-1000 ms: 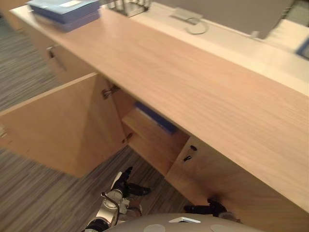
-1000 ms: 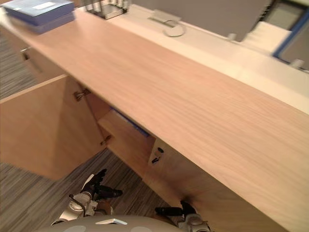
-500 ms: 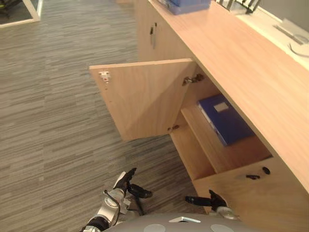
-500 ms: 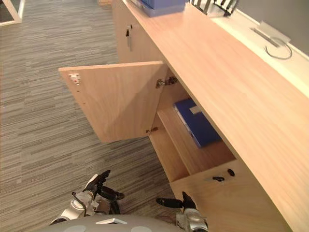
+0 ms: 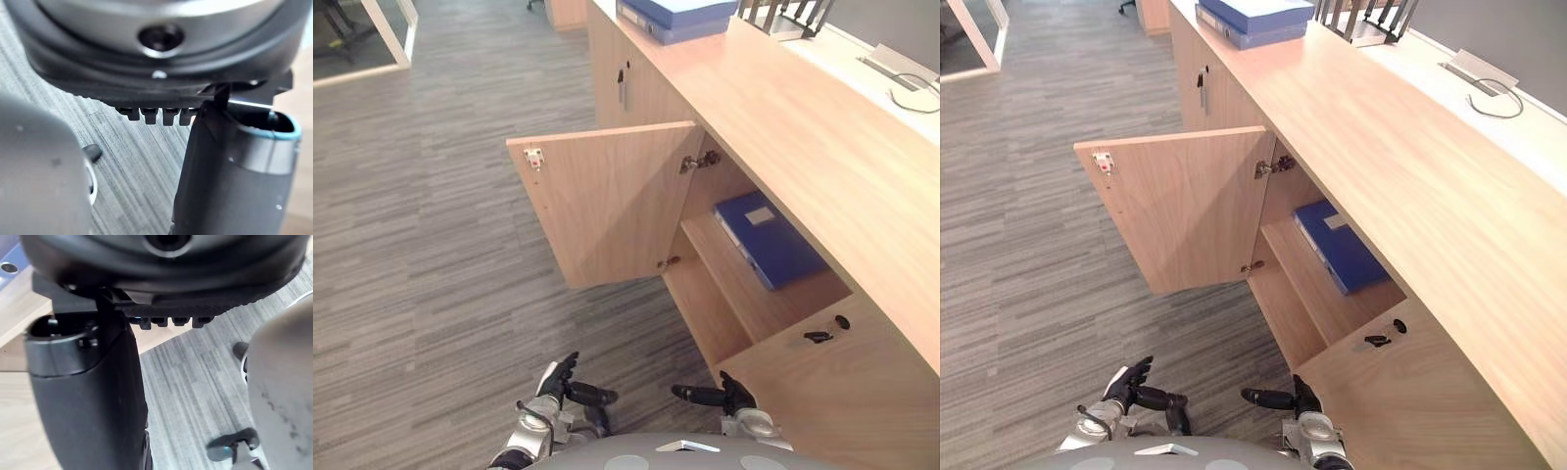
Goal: Walk over to the cabinet, pick up the folder, carry it to the office cabinet, place the folder inside the office cabinet, then close the office cabinet door
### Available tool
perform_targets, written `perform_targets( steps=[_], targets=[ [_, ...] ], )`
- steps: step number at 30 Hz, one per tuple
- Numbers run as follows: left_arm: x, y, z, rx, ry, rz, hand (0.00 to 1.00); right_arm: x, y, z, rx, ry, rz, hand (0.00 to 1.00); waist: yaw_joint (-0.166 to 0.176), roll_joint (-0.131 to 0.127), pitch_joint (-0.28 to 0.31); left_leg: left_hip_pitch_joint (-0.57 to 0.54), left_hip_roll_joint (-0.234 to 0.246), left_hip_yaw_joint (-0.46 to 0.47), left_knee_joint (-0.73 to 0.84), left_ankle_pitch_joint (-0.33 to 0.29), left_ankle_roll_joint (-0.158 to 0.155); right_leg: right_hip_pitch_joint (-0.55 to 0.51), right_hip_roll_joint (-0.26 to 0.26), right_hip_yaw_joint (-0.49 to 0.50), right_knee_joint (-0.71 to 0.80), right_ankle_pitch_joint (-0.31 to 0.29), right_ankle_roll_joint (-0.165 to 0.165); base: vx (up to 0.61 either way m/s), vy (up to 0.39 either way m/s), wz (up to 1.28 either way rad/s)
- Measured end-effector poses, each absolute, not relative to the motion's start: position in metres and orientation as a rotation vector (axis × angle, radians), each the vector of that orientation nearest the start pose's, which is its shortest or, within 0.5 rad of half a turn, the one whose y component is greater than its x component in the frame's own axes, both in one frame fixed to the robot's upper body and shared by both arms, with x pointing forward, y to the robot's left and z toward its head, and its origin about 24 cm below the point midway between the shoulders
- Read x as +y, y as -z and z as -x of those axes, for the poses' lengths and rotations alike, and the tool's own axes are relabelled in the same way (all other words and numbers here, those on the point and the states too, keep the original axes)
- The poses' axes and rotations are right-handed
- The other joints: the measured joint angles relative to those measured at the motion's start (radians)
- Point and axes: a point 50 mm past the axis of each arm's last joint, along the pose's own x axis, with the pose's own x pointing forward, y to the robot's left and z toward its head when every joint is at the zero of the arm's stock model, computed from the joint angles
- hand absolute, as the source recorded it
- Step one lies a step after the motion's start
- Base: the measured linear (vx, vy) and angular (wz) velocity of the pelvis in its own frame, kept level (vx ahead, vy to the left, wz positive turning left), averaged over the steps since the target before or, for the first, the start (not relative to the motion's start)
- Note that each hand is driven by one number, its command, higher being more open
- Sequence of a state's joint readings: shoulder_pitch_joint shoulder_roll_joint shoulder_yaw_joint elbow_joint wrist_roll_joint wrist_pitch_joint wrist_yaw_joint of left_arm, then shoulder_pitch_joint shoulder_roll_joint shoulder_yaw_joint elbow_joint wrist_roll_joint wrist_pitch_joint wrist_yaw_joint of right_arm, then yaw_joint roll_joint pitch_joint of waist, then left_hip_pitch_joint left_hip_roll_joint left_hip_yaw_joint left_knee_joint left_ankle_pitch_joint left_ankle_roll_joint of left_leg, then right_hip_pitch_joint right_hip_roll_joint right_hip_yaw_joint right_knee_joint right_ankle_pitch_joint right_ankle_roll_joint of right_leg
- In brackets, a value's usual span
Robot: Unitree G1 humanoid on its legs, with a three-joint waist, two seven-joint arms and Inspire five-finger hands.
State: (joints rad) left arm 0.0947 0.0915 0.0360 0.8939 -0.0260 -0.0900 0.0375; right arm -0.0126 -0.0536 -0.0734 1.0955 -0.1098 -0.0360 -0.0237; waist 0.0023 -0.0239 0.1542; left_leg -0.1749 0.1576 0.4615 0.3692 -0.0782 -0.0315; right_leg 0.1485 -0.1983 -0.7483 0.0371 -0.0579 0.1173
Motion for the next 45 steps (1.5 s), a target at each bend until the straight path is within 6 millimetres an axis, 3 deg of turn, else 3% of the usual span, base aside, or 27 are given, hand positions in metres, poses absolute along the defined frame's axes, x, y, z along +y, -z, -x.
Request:
perform_targets(
  steps=[1, 3, 5, 6, 7, 8, 9, 10, 11, 12, 13, 15, 16, 19, 24, 26, 28, 31, 34, 41, 45],
  targets=[
    [0.204, 0.136, -0.127, 0.846, -0.275, 0.050, 1.00, -0.179, 0.156, -0.128, 1.040, 0.039, 0.138, 1.00, 0.006, 0.002, 0.019, -0.070, 0.062, -0.018, 0.189, -0.003, -0.011, 0.019, 0.016, 0.011, -0.012, 0.001, -0.002, -0.06, -0.058, -0.25],
    [0.215, 0.132, -0.118, 0.801, -0.463, 0.204, 1.00, -0.184, 0.156, -0.126, 1.043, 0.025, 0.174, 1.00, 0.028, 0.023, 0.031, -0.098, 0.096, -0.067, 0.309, 0.007, -0.027, 0.055, 0.031, 0.029, -0.038, 0.006, -0.004, -0.05, -0.025, -0.33],
    [0.228, 0.122, -0.117, 0.718, -0.612, 0.305, 1.00, -0.184, 0.155, -0.126, 1.029, 0.009, 0.191, 1.00, 0.032, 0.002, 0.023, -0.105, 0.075, -0.089, 0.320, 0.025, -0.030, 0.065, 0.017, 0.055, -0.062, 0.014, -0.006, 0.02, 0.007, -0.21],
    [0.233, 0.116, -0.119, 0.672, -0.647, 0.334, 1.00, -0.183, 0.154, -0.127, 1.021, -0.001, 0.200, 1.00, 0.037, -0.002, 0.028, -0.118, 0.067, -0.112, 0.314, -0.010, -0.009, 0.057, 0.010, 0.066, -0.061, 0.020, -0.007, 0.06, 0.050, -0.30],
    [0.238, 0.108, -0.122, 0.611, -0.684, 0.365, 1.00, -0.184, 0.153, -0.130, 1.012, -0.004, 0.205, 1.00, 0.042, 0.004, 0.027, -0.115, 0.058, -0.164, 0.228, -0.051, -0.017, 0.040, 0.007, 0.093, -0.059, 0.027, -0.014, 0.08, 0.086, -0.34],
    [0.240, 0.103, -0.124, 0.578, -0.699, 0.374, 1.00, -0.185, 0.153, -0.130, 1.011, -0.002, 0.206, 1.00, 0.042, 0.008, 0.025, -0.112, 0.052, -0.203, 0.161, -0.054, -0.022, 0.033, 0.005, 0.102, -0.056, 0.031, -0.012, 0.12, 0.157, -0.31],
    [0.244, 0.096, -0.128, 0.521, -0.725, 0.388, 1.00, -0.189, 0.152, -0.131, 1.009, 0.000, 0.214, 1.00, 0.037, 0.016, 0.025, -0.095, 0.038, -0.273, -0.003, -0.035, -0.045, 0.028, -0.008, 0.114, -0.050, 0.036, -0.002, 0.16, 0.234, -0.28],
    [0.248, 0.091, -0.130, 0.483, -0.746, 0.399, 1.00, -0.193, 0.151, -0.131, 1.009, 0.002, 0.224, 1.00, 0.034, 0.021, 0.024, -0.064, 0.028, -0.319, -0.164, 0.031, -0.073, 0.033, -0.029, 0.129, -0.045, 0.040, 0.022, 0.18, 0.254, -0.30],
    [0.249, 0.090, -0.130, 0.471, -0.760, 0.407, 1.00, -0.195, 0.151, -0.131, 1.010, 0.002, 0.230, 1.00, 0.032, 0.026, 0.022, -0.046, 0.025, -0.324, -0.209, 0.093, -0.089, 0.041, -0.042, 0.137, -0.044, 0.045, 0.039, 0.23, 0.280, -0.33],
    [0.254, 0.088, -0.131, 0.450, -0.783, 0.411, 1.00, -0.197, 0.151, -0.131, 1.010, -0.002, 0.256, 1.00, 0.024, 0.016, 0.017, -0.012, -0.010, -0.292, -0.233, 0.157, -0.066, 0.050, -0.073, 0.150, -0.057, 0.061, 0.071, 0.23, 0.239, -0.30],
    [0.262, 0.081, -0.137, 0.406, -0.809, 0.420, 1.00, -0.193, 0.150, -0.134, 0.997, -0.020, 0.257, 1.00, 0.020, -0.002, 0.013, -0.020, -0.028, -0.268, -0.208, 0.133, -0.057, 0.035, -0.090, 0.177, -0.059, 0.069, 0.060, 0.22, 0.213, -0.34],
    [0.270, 0.072, -0.141, 0.362, -0.826, 0.413, 1.00, -0.189, 0.149, -0.138, 0.987, -0.037, 0.249, 1.00, 0.024, -0.009, 0.012, -0.057, -0.037, -0.264, -0.101, 0.072, -0.048, 0.024, -0.102, 0.195, -0.060, 0.089, 0.051, 0.16, 0.146, -0.40],
    [0.274, 0.066, -0.145, 0.332, -0.816, 0.397, 1.00, -0.187, 0.148, -0.142, 0.978, -0.046, 0.249, 1.00, 0.026, -0.008, 0.011, -0.067, -0.050, -0.312, -0.034, 0.034, -0.051, 0.032, -0.117, 0.227, -0.065, 0.096, 0.060, 0.15, 0.178, -0.50],
    [0.286, 0.046, -0.158, 0.245, -0.791, 0.361, 1.00, -0.186, 0.145, -0.148, 0.950, -0.078, 0.280, 1.00, 0.026, 0.013, -0.005, -0.057, -0.059, -0.288, 0.010, -0.015, -0.046, 0.028, -0.145, 0.283, -0.086, 0.119, 0.067, 0.07, 0.144, -0.51],
    [0.317, 0.008, -0.189, 0.101, -0.761, 0.276, 1.00, -0.174, 0.147, -0.144, 0.957, -0.182, 0.309, 1.00, 0.030, 0.009, -0.039, -0.003, -0.066, -0.233, -0.088, -0.006, -0.051, -0.043, -0.165, 0.369, -0.106, 0.148, 0.069, -0.03, 0.071, -0.65],
    [0.325, -0.012, -0.207, 0.033, -0.725, 0.245, 1.00, -0.169, 0.152, -0.129, 0.995, -0.216, 0.310, 1.00, 0.023, -0.008, -0.066, 0.046, -0.078, -0.216, -0.175, 0.016, -0.071, -0.051, -0.169, 0.378, -0.121, 0.146, 0.063, -0.06, 0.000, -0.36],
    [0.330, -0.026, -0.223, 0.001, -0.661, 0.201, 1.00, -0.168, 0.152, -0.127, 0.991, -0.239, 0.323, 1.00, 0.020, -0.017, -0.086, 0.074, -0.084, -0.225, -0.245, 0.038, -0.087, -0.070, -0.164, 0.384, -0.121, 0.144, 0.062, -0.05, -0.019, -0.34],
    [0.324, -0.048, -0.257, -0.034, -0.516, 0.157, 1.00, -0.168, 0.152, -0.124, 0.996, -0.260, 0.323, 1.00, 0.016, -0.015, -0.104, 0.107, -0.077, -0.266, -0.333, 0.084, -0.096, -0.079, -0.134, 0.380, -0.121, 0.142, 0.062, -0.02, -0.056, -0.14],
    [0.328, -0.050, -0.264, -0.029, -0.508, 0.197, 1.00, -0.172, 0.152, -0.120, 0.994, -0.264, 0.330, 1.00, 0.011, -0.003, -0.109, 0.115, -0.063, -0.292, -0.387, 0.135, -0.093, -0.080, -0.110, 0.364, -0.118, 0.144, 0.083, 0.04, -0.080, 0.20],
    [0.313, -0.050, -0.270, -0.003, -0.391, 0.182, 1.00, -0.175, 0.155, -0.114, 1.022, -0.274, 0.332, 1.00, 0.039, -0.013, -0.116, 0.124, -0.072, -0.311, -0.393, 0.151, -0.084, -0.051, -0.116, 0.340, -0.115, 0.144, 0.088, 0.04, -0.004, 0.14],
    [0.294, -0.039, -0.255, 0.029, -0.302, 0.217, 1.00, -0.176, 0.157, -0.109, 1.049, -0.268, 0.328, 1.00, 0.055, -0.021, -0.118, 0.133, -0.080, -0.318, -0.392, 0.153, -0.082, -0.037, -0.126, 0.339, -0.107, 0.140, 0.095, -0.06, 0.019, 0.09]
  ],
)
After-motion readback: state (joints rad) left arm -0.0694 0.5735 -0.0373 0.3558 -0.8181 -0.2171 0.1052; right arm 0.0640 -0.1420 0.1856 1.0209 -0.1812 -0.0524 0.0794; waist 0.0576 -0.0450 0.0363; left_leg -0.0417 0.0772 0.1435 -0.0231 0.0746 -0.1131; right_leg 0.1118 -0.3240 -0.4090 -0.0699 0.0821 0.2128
